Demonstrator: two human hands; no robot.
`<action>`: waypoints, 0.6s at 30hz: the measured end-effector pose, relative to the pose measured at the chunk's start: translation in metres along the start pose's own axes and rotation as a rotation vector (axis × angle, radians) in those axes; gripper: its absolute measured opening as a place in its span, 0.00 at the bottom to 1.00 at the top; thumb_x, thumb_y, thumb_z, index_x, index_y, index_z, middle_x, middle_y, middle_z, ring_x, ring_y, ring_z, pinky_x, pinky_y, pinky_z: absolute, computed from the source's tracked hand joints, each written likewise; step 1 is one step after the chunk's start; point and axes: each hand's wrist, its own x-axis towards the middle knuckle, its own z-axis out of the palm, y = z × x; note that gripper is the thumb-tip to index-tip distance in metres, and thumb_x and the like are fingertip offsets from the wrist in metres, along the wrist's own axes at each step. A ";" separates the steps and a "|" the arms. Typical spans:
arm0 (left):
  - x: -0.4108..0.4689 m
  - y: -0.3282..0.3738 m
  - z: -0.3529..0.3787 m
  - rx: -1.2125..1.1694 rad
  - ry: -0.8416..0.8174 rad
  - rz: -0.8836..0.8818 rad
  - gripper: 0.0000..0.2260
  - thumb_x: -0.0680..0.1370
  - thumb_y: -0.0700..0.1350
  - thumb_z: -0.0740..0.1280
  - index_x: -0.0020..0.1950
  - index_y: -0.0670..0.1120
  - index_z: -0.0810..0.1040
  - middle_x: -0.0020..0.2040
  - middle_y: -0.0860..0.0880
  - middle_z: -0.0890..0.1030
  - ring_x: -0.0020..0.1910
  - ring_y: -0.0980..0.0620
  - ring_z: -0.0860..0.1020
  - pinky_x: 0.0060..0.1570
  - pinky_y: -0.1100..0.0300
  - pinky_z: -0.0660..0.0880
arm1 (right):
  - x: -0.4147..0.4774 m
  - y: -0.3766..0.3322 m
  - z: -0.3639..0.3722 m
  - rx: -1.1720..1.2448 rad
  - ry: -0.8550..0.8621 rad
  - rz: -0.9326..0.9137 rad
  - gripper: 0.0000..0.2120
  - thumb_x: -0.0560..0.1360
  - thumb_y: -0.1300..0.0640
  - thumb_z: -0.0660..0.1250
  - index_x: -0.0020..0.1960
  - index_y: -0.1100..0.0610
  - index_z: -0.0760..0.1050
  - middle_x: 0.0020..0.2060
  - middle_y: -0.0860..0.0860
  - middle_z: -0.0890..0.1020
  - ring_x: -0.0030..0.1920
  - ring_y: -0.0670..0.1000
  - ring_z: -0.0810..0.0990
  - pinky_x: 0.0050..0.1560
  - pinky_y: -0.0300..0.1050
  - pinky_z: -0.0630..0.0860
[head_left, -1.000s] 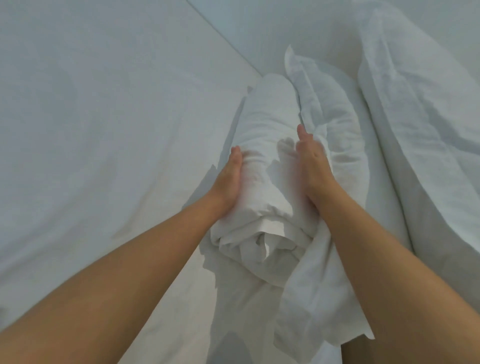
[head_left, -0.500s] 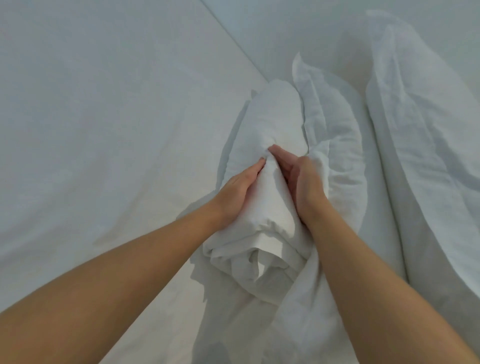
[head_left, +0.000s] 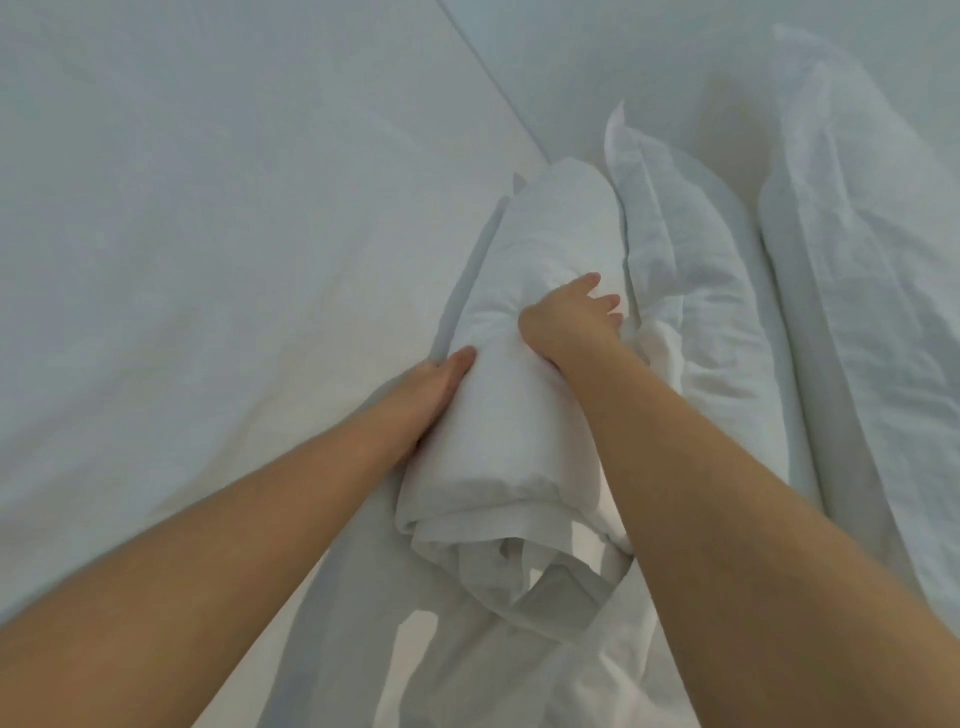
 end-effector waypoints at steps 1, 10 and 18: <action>-0.001 0.003 -0.002 -0.036 -0.017 -0.053 0.20 0.79 0.60 0.62 0.65 0.49 0.74 0.59 0.49 0.80 0.57 0.49 0.78 0.58 0.58 0.72 | 0.002 -0.001 0.003 -0.013 0.012 -0.018 0.40 0.80 0.49 0.58 0.79 0.60 0.35 0.77 0.63 0.40 0.77 0.65 0.42 0.76 0.58 0.45; 0.021 -0.002 -0.004 -0.115 0.009 -0.148 0.49 0.51 0.72 0.74 0.67 0.48 0.74 0.58 0.46 0.82 0.54 0.46 0.81 0.59 0.49 0.77 | 0.032 -0.007 0.000 0.023 0.120 -0.084 0.42 0.78 0.49 0.61 0.78 0.63 0.37 0.78 0.61 0.42 0.78 0.59 0.43 0.77 0.54 0.48; 0.036 0.007 0.004 -0.158 0.022 -0.155 0.45 0.61 0.72 0.73 0.70 0.46 0.73 0.60 0.51 0.79 0.53 0.51 0.79 0.57 0.58 0.74 | 0.068 -0.004 -0.003 0.021 0.142 -0.066 0.44 0.77 0.46 0.63 0.78 0.67 0.41 0.78 0.61 0.45 0.78 0.58 0.47 0.77 0.51 0.47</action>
